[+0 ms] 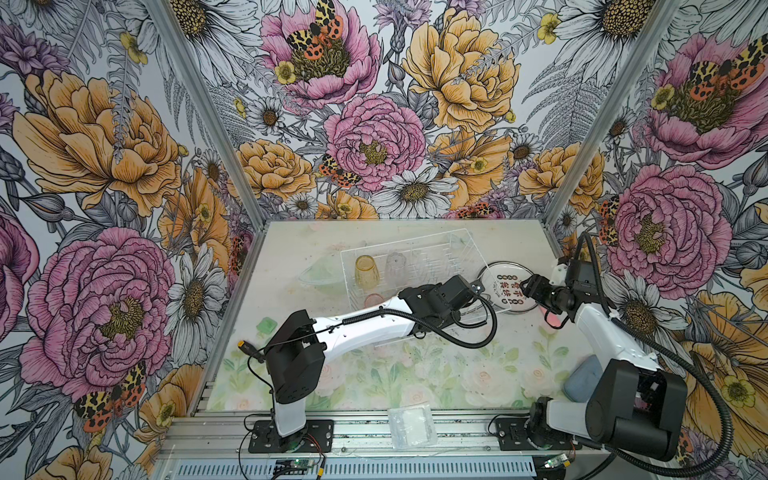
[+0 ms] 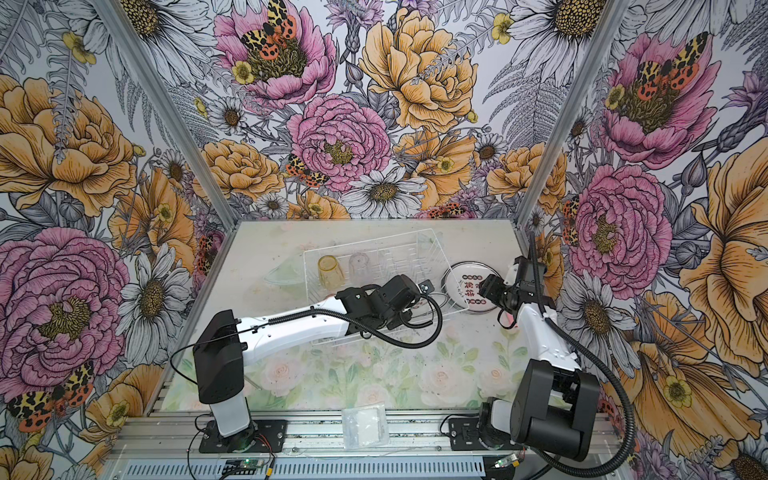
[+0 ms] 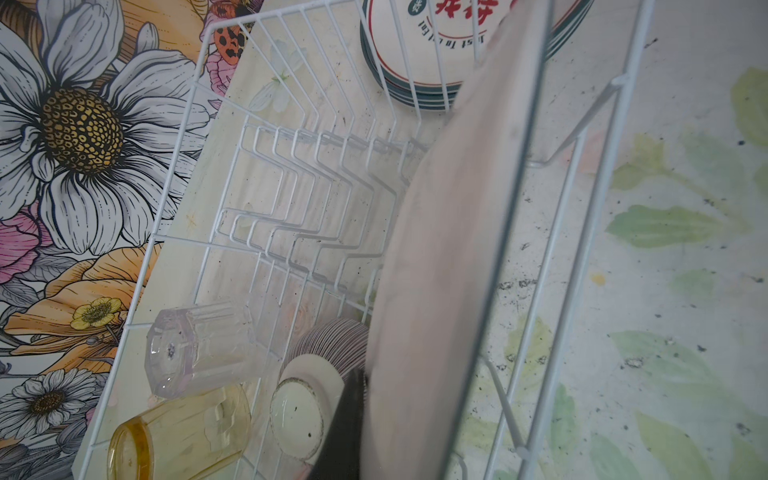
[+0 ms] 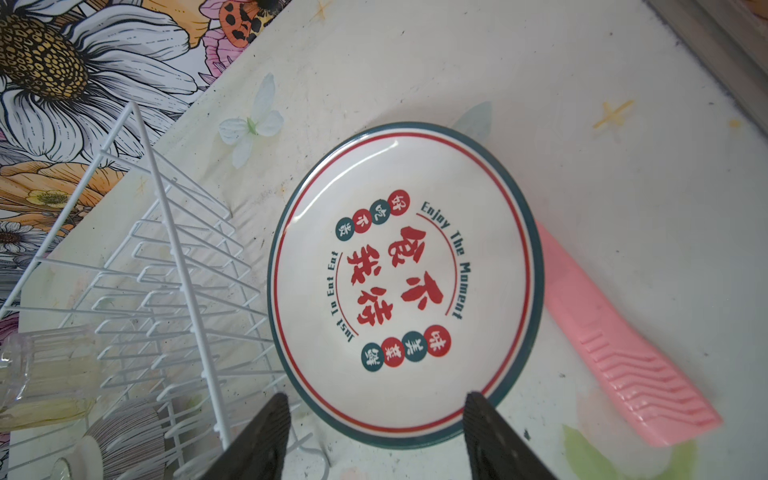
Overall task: Unload the mixed dishes from the dish rack
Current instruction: 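Lift the white plate up out of the rack with the left gripper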
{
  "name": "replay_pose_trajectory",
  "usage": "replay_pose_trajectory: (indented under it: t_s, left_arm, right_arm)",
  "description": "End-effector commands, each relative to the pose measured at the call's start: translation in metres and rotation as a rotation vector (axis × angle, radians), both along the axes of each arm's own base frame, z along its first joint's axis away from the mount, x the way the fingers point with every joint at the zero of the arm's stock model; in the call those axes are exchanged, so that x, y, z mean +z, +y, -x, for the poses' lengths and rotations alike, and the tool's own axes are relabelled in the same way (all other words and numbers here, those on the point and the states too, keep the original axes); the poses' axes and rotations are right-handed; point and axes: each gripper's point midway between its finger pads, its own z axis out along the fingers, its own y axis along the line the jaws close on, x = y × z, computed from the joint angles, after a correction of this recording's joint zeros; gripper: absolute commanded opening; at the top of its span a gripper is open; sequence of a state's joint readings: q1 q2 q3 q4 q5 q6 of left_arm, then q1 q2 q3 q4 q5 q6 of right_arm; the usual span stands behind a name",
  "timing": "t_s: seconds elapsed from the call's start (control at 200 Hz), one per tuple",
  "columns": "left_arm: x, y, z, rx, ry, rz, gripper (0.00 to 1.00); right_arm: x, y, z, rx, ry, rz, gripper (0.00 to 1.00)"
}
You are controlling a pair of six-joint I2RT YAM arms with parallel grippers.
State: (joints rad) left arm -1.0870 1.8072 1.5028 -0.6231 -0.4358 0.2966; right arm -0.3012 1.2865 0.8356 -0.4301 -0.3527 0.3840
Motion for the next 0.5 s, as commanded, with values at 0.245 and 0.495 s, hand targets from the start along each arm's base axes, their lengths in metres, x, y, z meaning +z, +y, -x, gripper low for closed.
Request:
replay_pose_trajectory:
  t_s: [0.245, 0.495]
  left_arm:
    - [0.086, 0.024, 0.005, 0.014, -0.020, 0.271, 0.05]
    - [0.084, 0.031, 0.006, -0.043, 0.005, 0.321, 0.05]
  right_arm:
    - [0.033, 0.014, -0.004, 0.037, -0.091, -0.020, 0.68]
    - [0.042, 0.021, -0.001, 0.058, -0.121, -0.029, 0.68]
